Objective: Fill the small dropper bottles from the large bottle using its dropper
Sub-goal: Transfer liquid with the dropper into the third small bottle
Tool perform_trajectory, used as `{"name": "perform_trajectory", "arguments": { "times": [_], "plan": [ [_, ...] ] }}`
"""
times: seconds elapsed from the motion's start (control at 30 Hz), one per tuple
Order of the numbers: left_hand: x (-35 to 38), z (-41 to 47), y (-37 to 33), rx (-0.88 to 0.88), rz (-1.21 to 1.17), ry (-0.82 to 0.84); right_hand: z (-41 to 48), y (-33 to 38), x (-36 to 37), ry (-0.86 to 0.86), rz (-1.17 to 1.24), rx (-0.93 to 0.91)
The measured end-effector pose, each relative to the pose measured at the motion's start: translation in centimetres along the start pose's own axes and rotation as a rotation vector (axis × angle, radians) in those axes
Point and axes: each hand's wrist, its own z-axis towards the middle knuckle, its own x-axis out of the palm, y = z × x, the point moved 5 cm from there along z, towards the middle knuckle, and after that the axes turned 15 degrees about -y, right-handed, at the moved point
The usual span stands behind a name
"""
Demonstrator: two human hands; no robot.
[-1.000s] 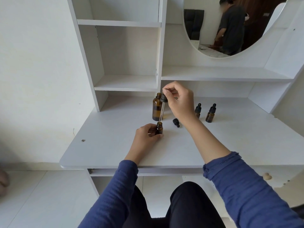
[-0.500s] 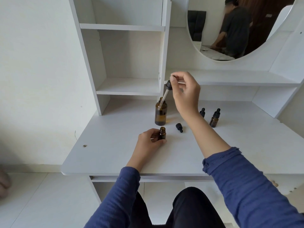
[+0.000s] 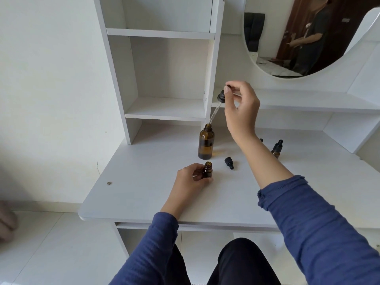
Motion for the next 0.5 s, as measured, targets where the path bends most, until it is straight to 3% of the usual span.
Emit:
{"name": "perform_trajectory", "arguments": {
  "times": [0.5],
  "plan": [
    [0.0,-0.1,-0.3,0.001,-0.020,0.024,0.8,-0.3,1.8,0.062,-0.031,0.003]
  ]
}}
